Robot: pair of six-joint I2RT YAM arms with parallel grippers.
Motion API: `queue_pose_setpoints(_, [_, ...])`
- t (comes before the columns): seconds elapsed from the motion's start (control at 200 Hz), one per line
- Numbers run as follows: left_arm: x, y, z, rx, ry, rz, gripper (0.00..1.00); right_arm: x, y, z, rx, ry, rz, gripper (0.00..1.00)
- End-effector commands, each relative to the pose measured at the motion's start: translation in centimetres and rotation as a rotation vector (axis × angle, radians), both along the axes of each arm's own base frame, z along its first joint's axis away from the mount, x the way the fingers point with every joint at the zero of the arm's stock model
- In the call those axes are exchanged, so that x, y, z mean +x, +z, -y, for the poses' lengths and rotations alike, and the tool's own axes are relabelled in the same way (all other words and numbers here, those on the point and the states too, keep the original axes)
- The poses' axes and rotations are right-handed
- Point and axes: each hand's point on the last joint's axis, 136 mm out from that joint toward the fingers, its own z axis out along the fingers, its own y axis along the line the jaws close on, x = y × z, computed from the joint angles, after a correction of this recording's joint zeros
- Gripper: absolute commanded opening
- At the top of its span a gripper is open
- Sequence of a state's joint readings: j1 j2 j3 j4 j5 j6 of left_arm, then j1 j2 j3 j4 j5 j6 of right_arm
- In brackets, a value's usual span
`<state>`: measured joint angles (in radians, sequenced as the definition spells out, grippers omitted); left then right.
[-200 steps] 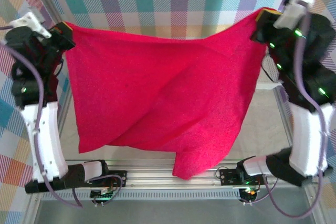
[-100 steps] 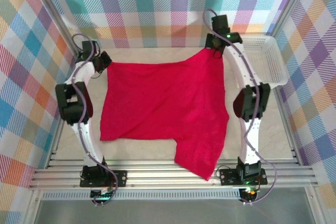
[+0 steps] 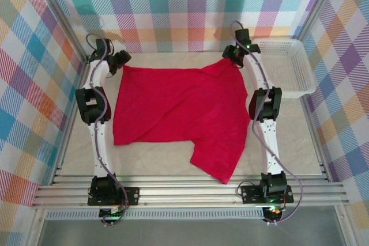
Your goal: Fold the inside-out t-shirt
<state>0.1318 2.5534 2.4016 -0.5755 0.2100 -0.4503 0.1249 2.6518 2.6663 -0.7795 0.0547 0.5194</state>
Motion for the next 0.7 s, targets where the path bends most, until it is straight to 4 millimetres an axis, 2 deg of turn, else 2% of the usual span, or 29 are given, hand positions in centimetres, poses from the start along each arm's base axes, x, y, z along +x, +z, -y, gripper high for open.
queue_pose_setpoints(0.0, [-3.4,5.8,1.0,0.105,-0.005,-0.022,1.0,-2.5,6.8,-1.7,0.155,0.029,0.018,0.64])
queue_pose_setpoints(0.075, [-5.9,7.3,3.9,0.119,-0.049,-0.012,1.0,-5.1,6.2,-3.7,0.221,0.087,-0.07,0.63])
queue_pose_setpoints(0.14, [-8.3,6.8,7.6,0.047,-0.119,0.003,1.0,-7.9,5.0,-6.4,0.255,0.174,-0.136,0.62])
queue_pose_setpoints(0.185, [-10.3,5.2,10.2,-0.034,-0.166,-0.005,1.0,-10.2,3.4,-8.0,0.262,0.225,-0.189,0.62])
queue_pose_setpoints(0.19, [-10.5,5.2,10.4,-0.043,-0.169,-0.001,1.0,-10.2,3.8,-8.2,0.265,0.232,-0.179,0.62])
queue_pose_setpoints(0.195, [-10.7,5.1,10.7,-0.051,-0.175,0.001,1.0,-10.7,3.1,-8.4,0.264,0.237,-0.197,0.62])
queue_pose_setpoints(0.21, [-11.1,5.2,11.4,-0.081,-0.184,0.012,1.0,-11.4,2.8,-8.8,0.266,0.251,-0.209,0.62])
queue_pose_setpoints(0.235, [-12.2,4.1,12.6,-0.13,-0.2,0.001,1.0,-12.5,2.2,-9.6,0.27,0.276,-0.226,0.62])
queue_pose_setpoints(0.24, [-12.4,3.9,12.8,-0.139,-0.202,0.0,1.0,-12.5,2.7,-9.8,0.272,0.282,-0.214,0.62])
queue_pose_setpoints(0.32, [-14.9,1.6,15.0,-0.251,-0.222,-0.005,1.0,-16.1,0.6,-10.9,0.279,0.314,-0.26,0.63])
queue_pose_setpoints(0.47, [-19.9,-3.5,14.9,-0.251,-0.21,-0.151,1.0,-22.1,-4.0,-10.0,0.31,0.265,-0.355,0.62])
queue_pose_setpoints(0.62, [-25.0,-6.1,13.3,-0.16,-0.189,-0.241,1.0,-28.7,-8.4,-7.8,0.268,0.194,-0.479,0.62])
queue_pose_setpoints(0.695, [-27.2,-7.0,12.6,-0.115,-0.193,-0.284,1.0,-31.7,-9.9,-6.9,0.257,0.16,-0.529,0.62])
